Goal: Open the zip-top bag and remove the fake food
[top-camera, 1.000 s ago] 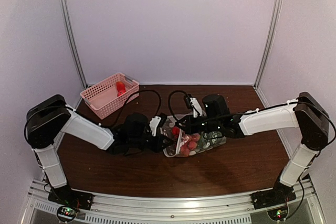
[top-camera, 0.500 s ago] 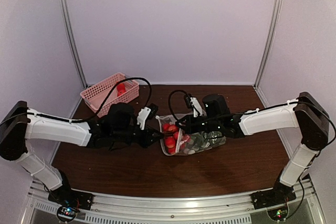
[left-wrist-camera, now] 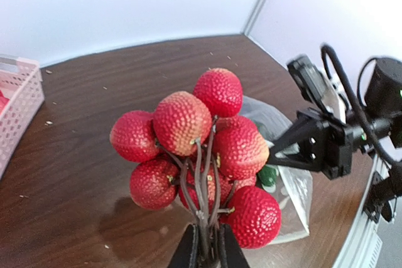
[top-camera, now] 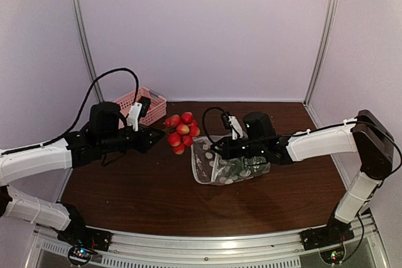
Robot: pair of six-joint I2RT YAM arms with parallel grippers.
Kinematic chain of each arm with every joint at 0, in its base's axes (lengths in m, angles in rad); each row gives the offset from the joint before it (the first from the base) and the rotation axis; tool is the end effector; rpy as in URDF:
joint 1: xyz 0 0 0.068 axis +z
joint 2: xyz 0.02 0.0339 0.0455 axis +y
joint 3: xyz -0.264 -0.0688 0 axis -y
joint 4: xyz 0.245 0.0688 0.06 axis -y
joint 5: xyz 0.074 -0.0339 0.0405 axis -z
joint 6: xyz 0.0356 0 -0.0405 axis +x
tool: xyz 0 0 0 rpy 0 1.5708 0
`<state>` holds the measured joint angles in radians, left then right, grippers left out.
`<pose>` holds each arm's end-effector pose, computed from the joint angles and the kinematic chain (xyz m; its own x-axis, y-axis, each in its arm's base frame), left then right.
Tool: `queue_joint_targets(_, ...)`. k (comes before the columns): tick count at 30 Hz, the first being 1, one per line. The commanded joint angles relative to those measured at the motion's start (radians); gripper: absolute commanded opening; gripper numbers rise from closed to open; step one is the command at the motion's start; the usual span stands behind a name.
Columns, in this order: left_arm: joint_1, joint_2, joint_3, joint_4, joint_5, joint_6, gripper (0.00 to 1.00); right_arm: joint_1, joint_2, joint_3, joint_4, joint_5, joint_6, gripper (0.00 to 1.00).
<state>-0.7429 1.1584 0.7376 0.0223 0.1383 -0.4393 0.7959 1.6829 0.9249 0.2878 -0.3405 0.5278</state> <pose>0.1904 -0.1815 0.2677 -0.5834 -0.0361 -0.8114 0.5695 0.6941 -0.4404 0.2466 0.2688 0.2023 -0.7179 -0.0547 -0.6940 -0.6021 0.5490 0.5797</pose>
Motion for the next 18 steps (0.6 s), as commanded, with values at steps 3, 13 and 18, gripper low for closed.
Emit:
queue_joint_targets(3, 0.153, -0.048, 0.120, -0.015, 0.038, 0.049, 0.00, -0.004, -0.007, -0.003, -0.001, -0.010, 0.000, 0.00)
queue_joint_targets(13, 0.402, 0.043, 0.290, -0.036, 0.026, 0.019, 0.00, -0.005, -0.002, -0.003, 0.002, -0.016, -0.002, 0.00)
queue_joint_targets(18, 0.520, 0.146, 0.363, 0.000, 0.027, -0.017, 0.00, -0.004, 0.006, -0.004, 0.024, -0.037, 0.007, 0.00)
